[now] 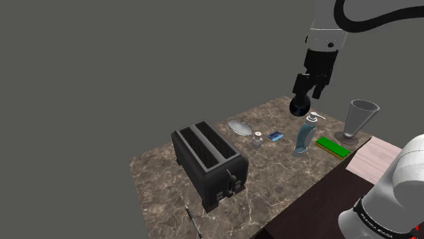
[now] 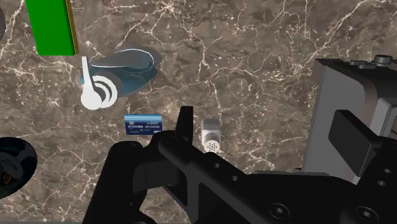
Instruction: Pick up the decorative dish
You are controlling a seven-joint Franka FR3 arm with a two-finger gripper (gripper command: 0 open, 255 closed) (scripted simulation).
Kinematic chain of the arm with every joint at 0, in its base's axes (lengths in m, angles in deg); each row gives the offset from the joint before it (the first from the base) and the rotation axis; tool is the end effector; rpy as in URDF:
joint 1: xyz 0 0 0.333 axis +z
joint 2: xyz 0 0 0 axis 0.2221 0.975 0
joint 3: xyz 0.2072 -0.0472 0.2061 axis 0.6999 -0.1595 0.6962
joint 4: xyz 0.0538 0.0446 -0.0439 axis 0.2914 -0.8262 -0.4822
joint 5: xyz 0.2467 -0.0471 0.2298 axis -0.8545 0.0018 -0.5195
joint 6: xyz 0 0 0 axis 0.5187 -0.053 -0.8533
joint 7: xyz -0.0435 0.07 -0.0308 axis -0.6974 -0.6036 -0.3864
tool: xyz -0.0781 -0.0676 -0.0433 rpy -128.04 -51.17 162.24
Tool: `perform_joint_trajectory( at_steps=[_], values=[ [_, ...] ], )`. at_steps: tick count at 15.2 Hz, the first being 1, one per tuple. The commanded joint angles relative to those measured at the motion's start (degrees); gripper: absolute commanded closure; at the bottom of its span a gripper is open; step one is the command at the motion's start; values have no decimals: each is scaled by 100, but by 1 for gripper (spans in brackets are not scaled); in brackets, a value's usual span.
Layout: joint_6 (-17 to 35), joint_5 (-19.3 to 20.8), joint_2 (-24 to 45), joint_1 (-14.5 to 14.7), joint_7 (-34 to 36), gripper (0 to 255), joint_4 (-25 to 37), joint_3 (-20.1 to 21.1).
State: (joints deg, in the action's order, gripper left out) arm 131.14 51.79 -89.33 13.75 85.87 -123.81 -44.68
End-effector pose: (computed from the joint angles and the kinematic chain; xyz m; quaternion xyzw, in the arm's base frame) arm 0.2763 -0.0086 0.5323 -0.9977 0.0598 0.0254 0.0215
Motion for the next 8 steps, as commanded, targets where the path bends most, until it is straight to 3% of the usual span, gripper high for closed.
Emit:
perform_joint_trajectory(
  at_steps=[1, 8],
  values=[
    [0, 0, 0, 0, 0, 0, 0, 0],
    [1542, 156, 1017, -80, -304, 0, -316, -252]
  ],
)
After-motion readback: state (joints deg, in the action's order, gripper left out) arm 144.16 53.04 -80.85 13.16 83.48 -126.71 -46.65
